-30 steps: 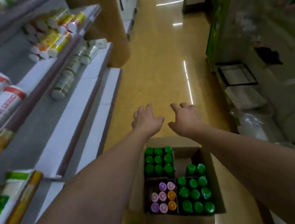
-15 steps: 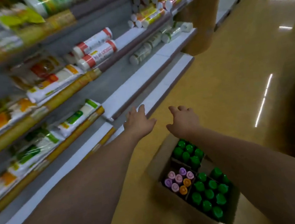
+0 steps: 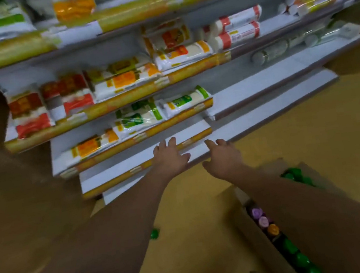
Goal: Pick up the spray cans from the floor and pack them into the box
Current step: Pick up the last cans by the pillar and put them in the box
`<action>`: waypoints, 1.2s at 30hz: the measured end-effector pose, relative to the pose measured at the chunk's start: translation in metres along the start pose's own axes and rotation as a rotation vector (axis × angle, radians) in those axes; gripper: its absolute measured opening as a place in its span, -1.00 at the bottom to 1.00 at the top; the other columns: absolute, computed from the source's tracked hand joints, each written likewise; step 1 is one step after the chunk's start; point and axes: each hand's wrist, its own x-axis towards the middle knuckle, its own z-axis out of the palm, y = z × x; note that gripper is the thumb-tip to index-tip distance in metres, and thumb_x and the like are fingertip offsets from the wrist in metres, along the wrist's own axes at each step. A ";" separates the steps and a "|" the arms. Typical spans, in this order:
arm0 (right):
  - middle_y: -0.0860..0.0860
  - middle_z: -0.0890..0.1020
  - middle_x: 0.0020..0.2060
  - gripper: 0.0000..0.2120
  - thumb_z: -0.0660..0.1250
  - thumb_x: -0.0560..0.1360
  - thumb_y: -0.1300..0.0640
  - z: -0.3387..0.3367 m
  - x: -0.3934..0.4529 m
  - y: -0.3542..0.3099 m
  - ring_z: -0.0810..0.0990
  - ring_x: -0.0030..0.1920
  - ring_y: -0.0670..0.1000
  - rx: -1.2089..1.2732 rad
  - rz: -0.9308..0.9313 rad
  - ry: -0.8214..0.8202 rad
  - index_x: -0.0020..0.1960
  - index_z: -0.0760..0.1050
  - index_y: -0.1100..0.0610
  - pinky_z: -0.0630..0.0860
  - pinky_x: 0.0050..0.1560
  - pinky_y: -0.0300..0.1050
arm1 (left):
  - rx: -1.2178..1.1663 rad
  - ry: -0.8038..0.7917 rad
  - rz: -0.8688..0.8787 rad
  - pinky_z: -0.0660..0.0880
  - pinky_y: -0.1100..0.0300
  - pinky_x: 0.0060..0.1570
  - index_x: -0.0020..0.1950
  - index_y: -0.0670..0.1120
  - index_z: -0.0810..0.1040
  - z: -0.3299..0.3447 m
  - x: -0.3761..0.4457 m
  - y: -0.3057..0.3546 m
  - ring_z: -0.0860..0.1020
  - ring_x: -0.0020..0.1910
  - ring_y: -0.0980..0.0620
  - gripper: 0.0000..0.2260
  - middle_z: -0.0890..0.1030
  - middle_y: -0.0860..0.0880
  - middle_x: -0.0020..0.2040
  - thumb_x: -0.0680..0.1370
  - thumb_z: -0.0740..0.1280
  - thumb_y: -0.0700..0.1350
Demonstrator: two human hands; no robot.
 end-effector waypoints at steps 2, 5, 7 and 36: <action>0.12 0.35 0.45 -0.33 0.31 0.54 -0.07 0.021 -0.006 -0.038 0.32 0.41 0.23 -0.004 -0.026 -0.036 0.57 0.15 0.01 0.41 0.29 0.12 | -0.020 -0.001 -0.062 0.19 -0.13 0.49 0.62 -0.02 0.11 -0.009 -0.012 -0.052 0.08 0.57 -0.24 -0.29 0.09 -0.16 0.62 0.56 0.31 0.17; 0.11 0.35 0.46 -0.34 0.29 0.54 -0.09 0.051 -0.011 -0.099 0.32 0.41 0.22 -0.013 -0.075 -0.084 0.57 0.15 -0.01 0.39 0.32 0.12 | -0.012 0.008 -0.149 0.21 -0.11 0.48 0.61 -0.01 0.12 -0.025 -0.030 -0.133 0.11 0.56 -0.24 -0.27 0.13 -0.17 0.60 0.53 0.31 0.20; 0.11 0.36 0.45 -0.33 0.30 0.54 -0.10 0.069 -0.011 -0.142 0.33 0.41 0.22 -0.024 -0.112 -0.126 0.58 0.15 -0.01 0.40 0.32 0.12 | -0.041 0.008 -0.215 0.24 -0.13 0.46 0.61 0.00 0.12 -0.040 -0.043 -0.185 0.11 0.56 -0.24 -0.27 0.12 -0.16 0.60 0.54 0.32 0.20; 0.12 0.44 0.32 -0.36 0.33 0.50 -0.12 0.378 0.120 -0.406 0.41 0.31 0.21 -0.335 -0.385 -0.693 0.52 0.23 -0.04 0.44 0.23 0.06 | -0.337 -0.014 -0.937 0.31 -0.04 0.40 0.55 -0.13 0.25 0.061 -0.047 -0.578 0.33 0.43 -0.27 -0.28 0.35 -0.25 0.47 0.50 0.41 0.12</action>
